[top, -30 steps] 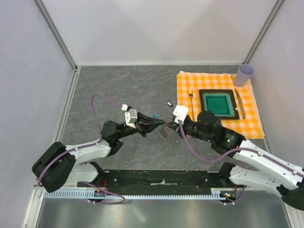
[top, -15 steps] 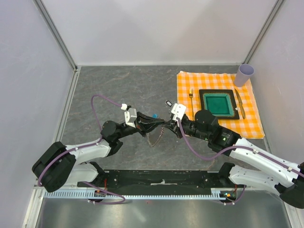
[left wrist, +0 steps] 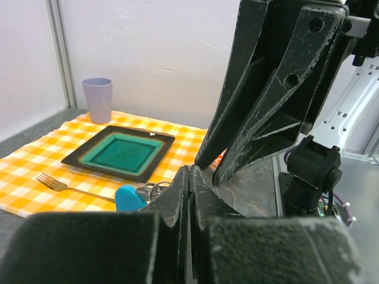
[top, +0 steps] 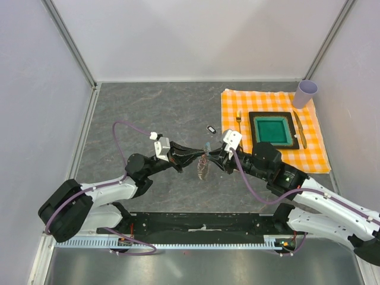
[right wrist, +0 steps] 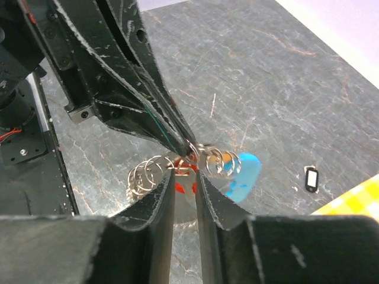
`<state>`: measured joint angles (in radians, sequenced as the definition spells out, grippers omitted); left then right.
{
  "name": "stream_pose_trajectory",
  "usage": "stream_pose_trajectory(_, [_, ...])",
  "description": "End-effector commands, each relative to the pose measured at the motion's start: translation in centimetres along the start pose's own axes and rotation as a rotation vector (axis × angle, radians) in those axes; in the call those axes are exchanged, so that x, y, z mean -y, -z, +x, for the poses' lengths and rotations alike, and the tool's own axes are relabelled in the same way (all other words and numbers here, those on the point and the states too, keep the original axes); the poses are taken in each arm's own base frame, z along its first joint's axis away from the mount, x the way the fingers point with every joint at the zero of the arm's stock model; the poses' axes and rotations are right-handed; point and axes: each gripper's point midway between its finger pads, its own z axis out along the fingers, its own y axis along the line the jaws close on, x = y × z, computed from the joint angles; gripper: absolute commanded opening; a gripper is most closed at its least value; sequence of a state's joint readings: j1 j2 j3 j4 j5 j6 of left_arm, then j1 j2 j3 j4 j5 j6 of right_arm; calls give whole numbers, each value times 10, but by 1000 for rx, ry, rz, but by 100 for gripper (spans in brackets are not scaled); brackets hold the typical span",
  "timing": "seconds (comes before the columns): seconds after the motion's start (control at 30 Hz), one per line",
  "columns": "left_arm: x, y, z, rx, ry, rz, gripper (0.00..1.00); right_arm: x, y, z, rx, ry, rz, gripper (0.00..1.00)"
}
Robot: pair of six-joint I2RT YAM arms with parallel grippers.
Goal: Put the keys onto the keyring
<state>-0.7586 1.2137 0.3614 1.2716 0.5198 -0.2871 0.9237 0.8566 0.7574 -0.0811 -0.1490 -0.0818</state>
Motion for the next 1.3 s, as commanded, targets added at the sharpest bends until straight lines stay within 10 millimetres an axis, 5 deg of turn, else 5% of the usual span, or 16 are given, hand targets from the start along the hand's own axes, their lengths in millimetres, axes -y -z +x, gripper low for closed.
stream_pose_trajectory(0.0, [8, 3, -73, 270, -224, -5, 2, 20, 12, -8, -1, 12, 106, 30])
stream_pose_trajectory(0.23, [9, 12, -61, 222, -204, -16, 2, 19, 4, 2, -10, -6, 84, 40])
stream_pose_trajectory(0.57, [20, 13, -58, 208, -198, 42, 2, -10, -8, -22, 66, 46, -122, 37])
stream_pose_trajectory(1.27, [33, 13, -50, 168, -194, 117, 2, -14, -7, -36, 102, 57, -179, 36])
